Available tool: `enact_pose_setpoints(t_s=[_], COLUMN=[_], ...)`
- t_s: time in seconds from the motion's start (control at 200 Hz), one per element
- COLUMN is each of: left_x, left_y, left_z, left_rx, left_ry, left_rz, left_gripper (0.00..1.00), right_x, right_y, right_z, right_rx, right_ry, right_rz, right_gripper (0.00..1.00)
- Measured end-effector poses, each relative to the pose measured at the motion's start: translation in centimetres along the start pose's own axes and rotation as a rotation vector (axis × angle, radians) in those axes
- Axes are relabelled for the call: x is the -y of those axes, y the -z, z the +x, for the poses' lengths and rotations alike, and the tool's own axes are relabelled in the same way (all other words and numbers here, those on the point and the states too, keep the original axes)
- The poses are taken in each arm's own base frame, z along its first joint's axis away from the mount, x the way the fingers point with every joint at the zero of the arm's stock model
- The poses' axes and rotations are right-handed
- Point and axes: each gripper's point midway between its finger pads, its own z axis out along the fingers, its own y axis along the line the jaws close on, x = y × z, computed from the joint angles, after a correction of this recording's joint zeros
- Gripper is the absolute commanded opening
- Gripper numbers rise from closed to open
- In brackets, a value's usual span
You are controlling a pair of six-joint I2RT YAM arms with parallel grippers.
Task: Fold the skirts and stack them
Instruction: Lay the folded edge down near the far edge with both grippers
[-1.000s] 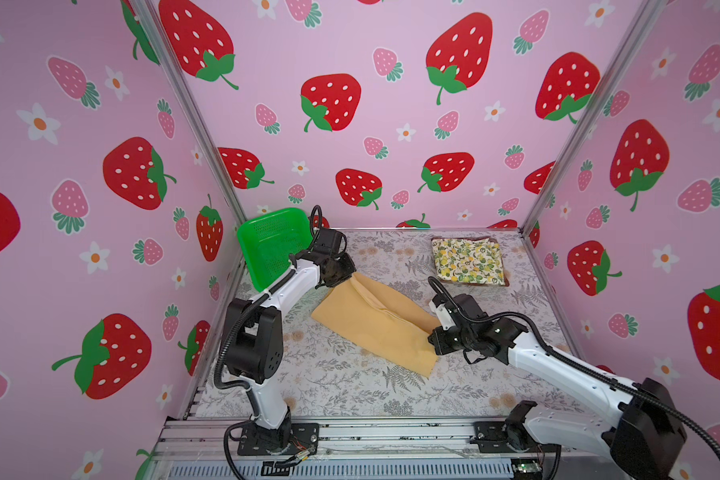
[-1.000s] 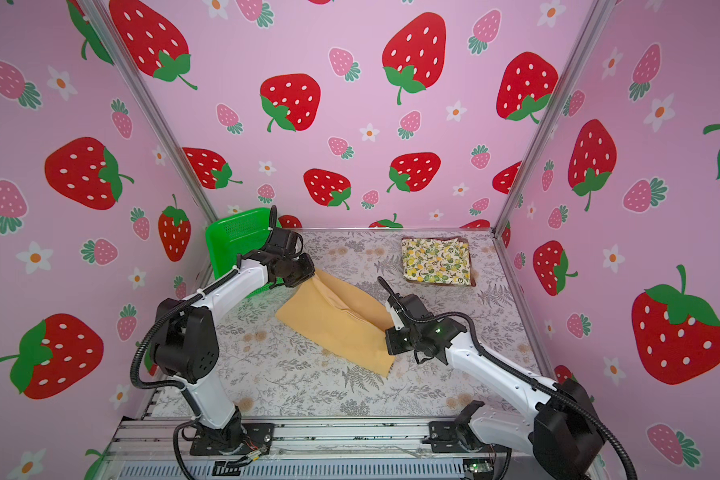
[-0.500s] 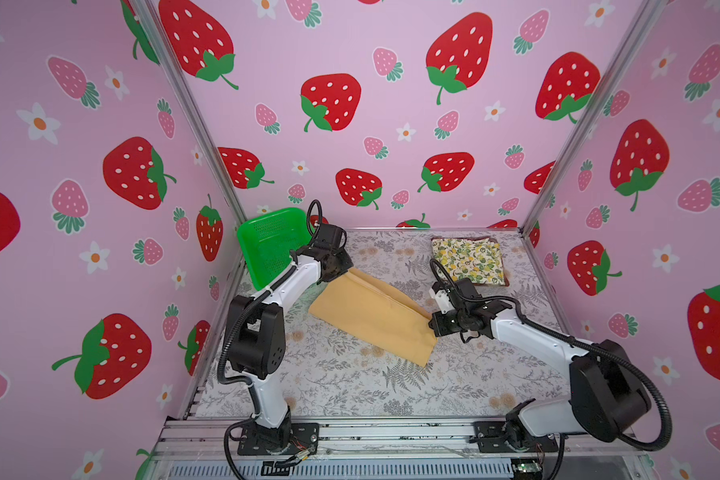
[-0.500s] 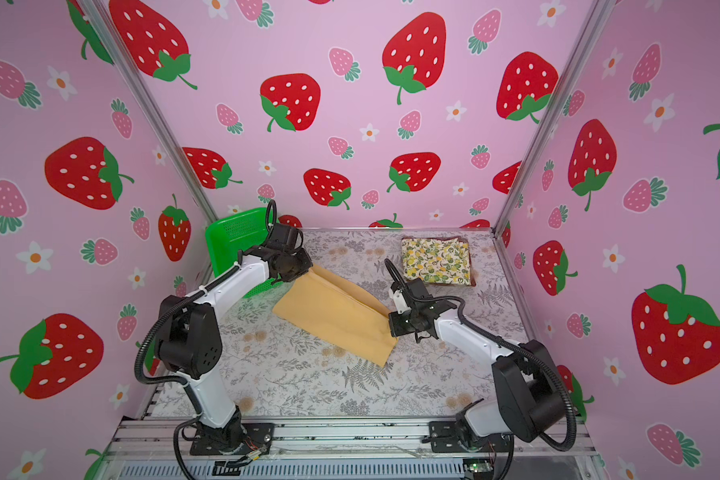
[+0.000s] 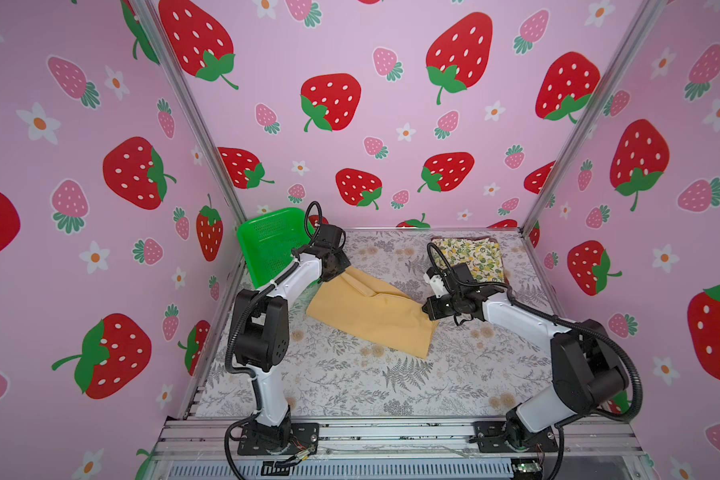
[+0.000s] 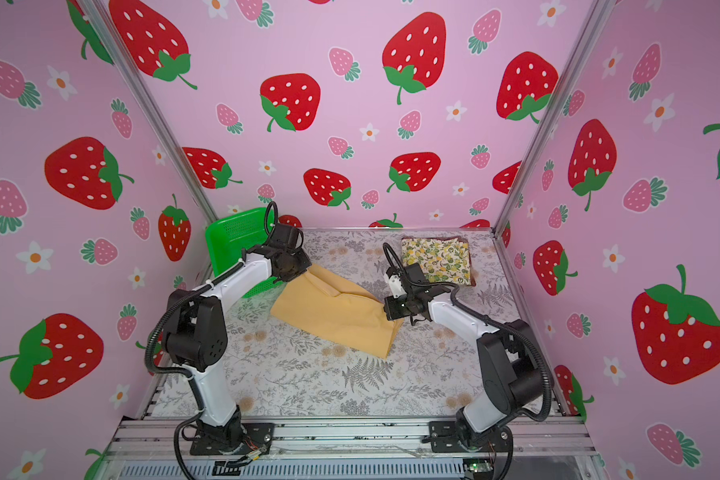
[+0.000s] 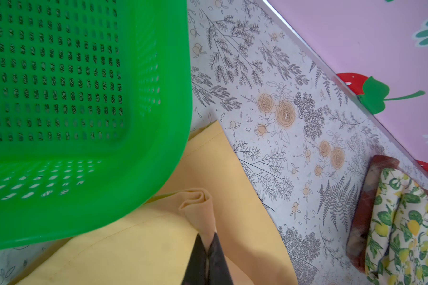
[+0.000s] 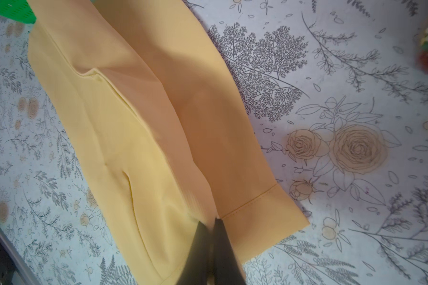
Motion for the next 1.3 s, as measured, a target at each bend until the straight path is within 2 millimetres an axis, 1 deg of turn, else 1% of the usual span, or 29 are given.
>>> enact_pose_setpoints(t_s=[0.14, 0.35, 0.435, 0.53, 0.63, 0.675, 0.685, 0.705, 0.78, 0.916, 0.971, 0.996, 1.021, 1.071, 1.116, 1.186, 1.236, 1.301], left_x=[-0.2, -1.0, -0.9, -0.5, 0.5, 0.8, 0.9, 1.0, 1.3, 1.2, 1.0, 0.9, 0.8, 0.7, 0.7, 1.1, 1.4, 1.8], left_y=[-0.9, -3.1, -3.4, -3.2, -2.9, -3.0, -3.1, -3.2, -3.8, -5.2, -5.7, -6.0, -6.2, -6.4, -6.4, -6.3, -6.3, -6.3], left_z=[0.1, 1.0, 0.9, 0.5, -0.2, -0.5, -0.5, -0.6, -0.7, -0.4, -0.2, -0.1, 0.1, 0.2, 0.3, 0.2, 0.0, -0.2], left_rx=[-0.005, -0.042, -0.043, -0.035, -0.024, -0.02, -0.02, -0.02, -0.025, -0.044, -0.051, -0.055, -0.059, -0.062, -0.07, -0.07, -0.066, -0.063], left_ry=[0.011, 0.033, 0.041, 0.049, 0.052, 0.052, 0.052, 0.053, 0.053, 0.056, 0.057, 0.059, 0.058, 0.065, 0.059, 0.065, 0.07, 0.071], left_rz=[-0.007, -0.037, -0.037, -0.026, -0.003, 0.006, 0.007, 0.009, 0.012, 0.001, -0.007, -0.01, -0.013, -0.015, -0.012, 0.001, 0.015, 0.033], left_gripper=[0.0, 0.0, 0.0, 0.0, 0.04, 0.05, 0.08, 0.1, 0.12, 0.14, 0.18, 0.23, 0.29, 0.47, 0.56, 0.63, 0.64, 0.65], right_x=[1.4, 3.1, 3.6, 4.0, 4.2, 4.3, 4.3, 4.4, 4.7, 5.3, 5.4, 5.4, 5.5, 5.5, 5.6, 5.9, 6.2, 6.7], right_y=[-1.1, -1.8, -2.2, -2.9, -3.4, -3.4, -3.3, -3.3, -3.3, -3.1, -3.1, -3.1, -3.1, -3.1, -3.1, -3.1, -3.0, -2.9], right_z=[0.7, 1.2, 1.3, 1.5, 1.6, 1.5, 1.4, 1.4, 1.2, 0.9, 0.9, 0.9, 0.9, 0.9, 0.8, 0.7, 0.7, 0.4], right_rx=[-0.034, -0.046, -0.051, -0.06, -0.061, -0.057, -0.056, -0.053, -0.045, -0.034, -0.032, -0.032, -0.032, -0.031, -0.029, -0.024, -0.02, -0.013], right_ry=[-0.027, -0.059, -0.067, -0.072, -0.074, -0.074, -0.074, -0.074, -0.079, -0.087, -0.089, -0.089, -0.089, -0.089, -0.089, -0.09, -0.088, -0.086], right_rz=[0.015, 0.029, 0.033, 0.035, 0.037, 0.039, 0.04, 0.04, 0.045, 0.057, 0.06, 0.062, 0.063, 0.067, 0.072, 0.088, 0.104, 0.128], right_gripper=[0.0, 0.0, 0.0, 0.0, 0.0, 0.0, 0.0, 0.0, 0.0, 0.01, 0.02, 0.03, 0.03, 0.07, 0.12, 0.15, 0.17, 0.21])
